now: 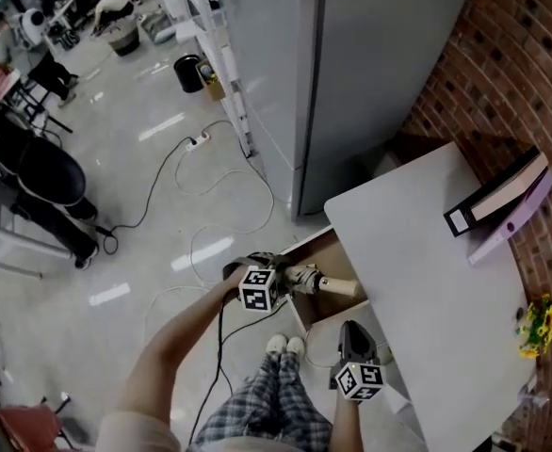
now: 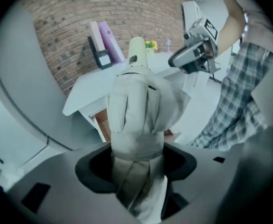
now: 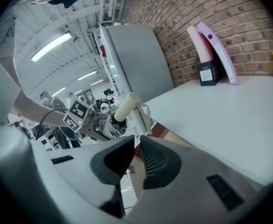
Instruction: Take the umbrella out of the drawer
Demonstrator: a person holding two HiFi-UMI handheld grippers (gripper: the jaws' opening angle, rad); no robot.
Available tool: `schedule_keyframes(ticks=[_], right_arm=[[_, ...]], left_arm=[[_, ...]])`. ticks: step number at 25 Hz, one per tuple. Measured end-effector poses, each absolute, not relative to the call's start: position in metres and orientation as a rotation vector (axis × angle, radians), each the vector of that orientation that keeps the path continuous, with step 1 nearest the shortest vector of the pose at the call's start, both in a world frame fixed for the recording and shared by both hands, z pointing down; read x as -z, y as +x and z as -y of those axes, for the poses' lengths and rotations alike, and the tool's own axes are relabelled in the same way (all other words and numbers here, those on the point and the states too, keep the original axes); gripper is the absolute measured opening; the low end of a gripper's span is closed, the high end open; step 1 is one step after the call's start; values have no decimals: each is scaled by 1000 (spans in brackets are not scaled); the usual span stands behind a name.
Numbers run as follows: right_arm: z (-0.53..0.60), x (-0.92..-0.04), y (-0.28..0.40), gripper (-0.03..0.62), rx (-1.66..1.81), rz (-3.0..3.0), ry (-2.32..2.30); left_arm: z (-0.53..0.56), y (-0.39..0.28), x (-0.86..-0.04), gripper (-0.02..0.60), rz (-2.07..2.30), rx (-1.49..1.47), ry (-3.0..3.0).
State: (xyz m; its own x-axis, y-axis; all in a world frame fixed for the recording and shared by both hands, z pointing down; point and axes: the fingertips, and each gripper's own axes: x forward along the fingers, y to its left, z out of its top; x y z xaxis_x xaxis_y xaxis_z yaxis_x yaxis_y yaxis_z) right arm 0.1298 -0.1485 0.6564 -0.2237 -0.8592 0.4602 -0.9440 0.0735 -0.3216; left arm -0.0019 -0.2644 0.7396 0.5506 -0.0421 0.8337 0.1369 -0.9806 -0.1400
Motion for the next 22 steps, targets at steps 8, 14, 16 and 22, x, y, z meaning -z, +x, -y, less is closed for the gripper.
schedule_keyframes(ticks=[8,14,16,22], right_arm=[[172,-557,163,54,-574,2243,1962],[176,-469,200,54,-351,2268,2074],[178,-439,213,53,-267,2277,2107],[178,-368,242,44,-63,2295,2179]], left_arm=[[291,-9,-588,281,-489,890,-2996],[306,-18,-468,281,-884,532,-3008],[309,-23,-431,281,-1003,424,-2981],[300,-44,-356,282,-1271,215,-2862]])
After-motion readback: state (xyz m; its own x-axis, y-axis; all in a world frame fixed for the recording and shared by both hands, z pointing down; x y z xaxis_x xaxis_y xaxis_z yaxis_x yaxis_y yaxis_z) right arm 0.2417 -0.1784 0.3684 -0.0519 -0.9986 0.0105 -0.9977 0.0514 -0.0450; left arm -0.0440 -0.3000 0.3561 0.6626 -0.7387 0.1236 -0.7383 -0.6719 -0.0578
